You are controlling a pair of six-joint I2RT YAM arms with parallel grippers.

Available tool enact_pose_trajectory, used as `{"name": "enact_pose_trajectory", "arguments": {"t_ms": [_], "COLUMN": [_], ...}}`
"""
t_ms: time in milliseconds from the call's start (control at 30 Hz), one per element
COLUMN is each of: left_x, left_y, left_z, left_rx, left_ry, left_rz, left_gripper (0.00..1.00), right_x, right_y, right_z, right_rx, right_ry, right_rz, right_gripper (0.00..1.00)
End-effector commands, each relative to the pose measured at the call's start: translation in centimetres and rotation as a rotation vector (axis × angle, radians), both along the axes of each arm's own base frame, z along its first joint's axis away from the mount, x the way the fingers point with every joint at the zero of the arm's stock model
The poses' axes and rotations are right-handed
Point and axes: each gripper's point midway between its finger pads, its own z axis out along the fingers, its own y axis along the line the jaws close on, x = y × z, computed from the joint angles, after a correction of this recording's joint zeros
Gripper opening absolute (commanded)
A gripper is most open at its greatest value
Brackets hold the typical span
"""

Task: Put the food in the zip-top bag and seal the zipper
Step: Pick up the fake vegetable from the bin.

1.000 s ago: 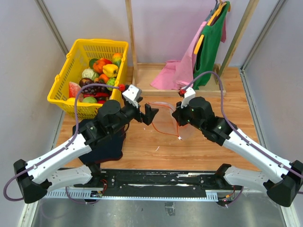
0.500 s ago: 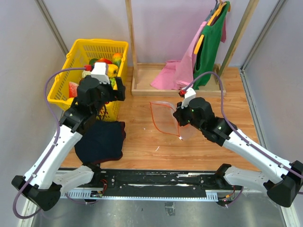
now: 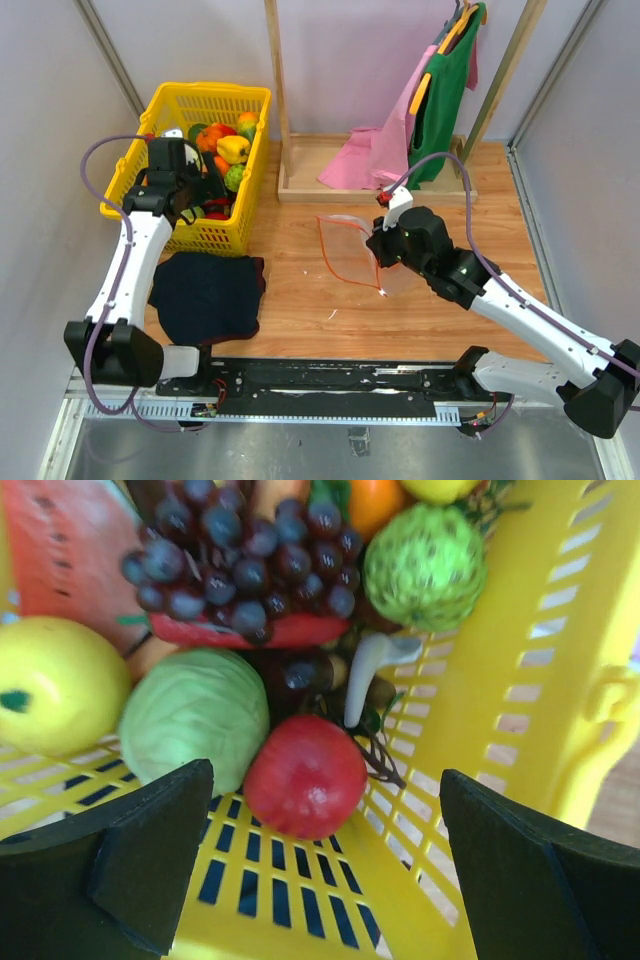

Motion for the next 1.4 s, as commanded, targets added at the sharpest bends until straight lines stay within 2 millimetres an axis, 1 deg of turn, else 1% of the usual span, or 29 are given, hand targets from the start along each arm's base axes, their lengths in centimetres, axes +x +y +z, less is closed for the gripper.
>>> {"name": "enact_pose_trajectory", "arguments": {"t_ms": [0, 200, 400, 500, 667, 733, 867, 967, 1067, 1200, 1300, 1367], "left_x": [-0.1, 0.8, 1.2, 1.1, 0.7, 0.4, -0.1, -0.6, -0.9, -1.0, -1.2, -1.2], "left_y": [-1.1, -0.6, -0.5, -0.4, -0.5, -0.5, -0.3, -0.7, -0.9, -1.0, -1.0, -1.0], "left_z": [-2.3, -5.0, -8.3, -9.9, -12.0, -12.8, -15.1, -16.6, -17.5, -18.0, -18.6, -18.6], "left_rx": [-0.069, -0.034, -0.024, -0.022, -0.025, -0.021, -0.01, -0.02, -0.027, -0.031, -0.03, -0.032], "left_ry": [0.115, 0.201, 0.297, 0.348, 0.407, 0.432, 0.498, 0.543, 0.571, 0.583, 0.601, 0.605], "left_rz": [-0.04, -0.037, -0.035, -0.036, -0.043, -0.046, -0.043, -0.062, -0.074, -0.082, -0.081, -0.082], "left_gripper": [0.99, 0.99, 0.93, 0.9, 0.87, 0.87, 0.87, 0.88, 0.88, 0.87, 0.83, 0.76], "right_x": [0.4, 0.5, 0.5, 0.5, 0.5, 0.6, 0.6, 0.5, 0.6, 0.6, 0.6, 0.6], "right_y": [-0.6, -0.6, -0.3, -0.3, -0.2, -0.2, 0.0, 0.0, 0.0, 0.1, 0.2, 0.2], "right_z": [0.1, -0.2, -0.4, -0.5, -0.7, -0.8, -0.9, -0.9, -1.1, -1.2, -1.3, -1.2], "right_rx": [-0.004, -0.008, -0.006, -0.006, -0.003, -0.003, 0.002, 0.003, 0.0, 0.004, 0.004, 0.007], "right_ry": [-0.021, -0.018, -0.01, -0.009, -0.005, -0.003, 0.0, 0.002, 0.005, 0.009, 0.013, 0.012], "right_rz": [-0.016, -0.017, -0.007, -0.01, -0.008, -0.008, -0.005, -0.004, -0.005, -0.003, -0.003, -0.003], "right_gripper": [0.01, 0.01, 0.01, 0.01, 0.01, 0.01, 0.01, 0.01, 0.01, 0.01, 0.01, 0.01]}}
